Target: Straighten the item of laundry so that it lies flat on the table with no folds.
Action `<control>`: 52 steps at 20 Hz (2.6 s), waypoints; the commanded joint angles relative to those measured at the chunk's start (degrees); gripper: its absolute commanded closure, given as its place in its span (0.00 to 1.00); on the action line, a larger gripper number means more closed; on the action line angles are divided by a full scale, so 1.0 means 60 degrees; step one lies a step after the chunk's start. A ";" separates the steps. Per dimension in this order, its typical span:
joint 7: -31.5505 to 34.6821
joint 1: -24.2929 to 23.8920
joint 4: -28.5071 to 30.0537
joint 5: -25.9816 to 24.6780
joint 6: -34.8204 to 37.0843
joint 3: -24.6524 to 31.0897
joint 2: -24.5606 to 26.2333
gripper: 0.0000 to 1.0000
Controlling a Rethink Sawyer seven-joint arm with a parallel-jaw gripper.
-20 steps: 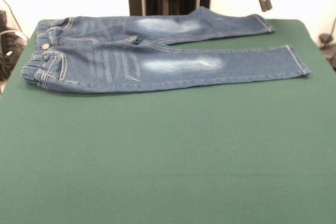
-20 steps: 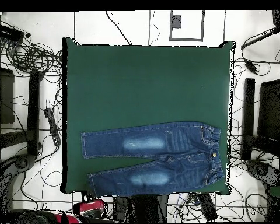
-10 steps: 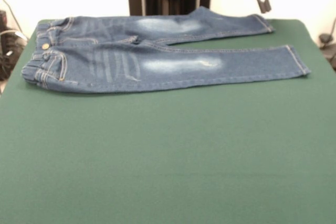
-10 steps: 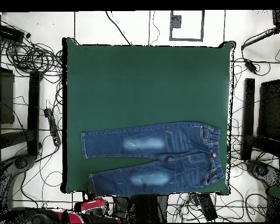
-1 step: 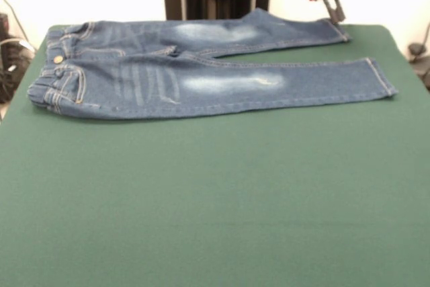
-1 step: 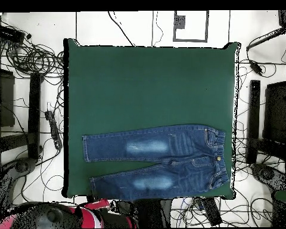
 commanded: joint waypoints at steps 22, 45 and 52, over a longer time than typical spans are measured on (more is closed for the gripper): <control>0.1115 0.0092 0.0959 0.0506 0.2923 0.0452 0.2724 1.00; 0.2512 0.0180 0.2455 0.6027 0.2485 0.4362 0.1641 1.00; 0.2614 0.0023 0.2559 0.6503 0.2684 0.4966 0.1422 1.00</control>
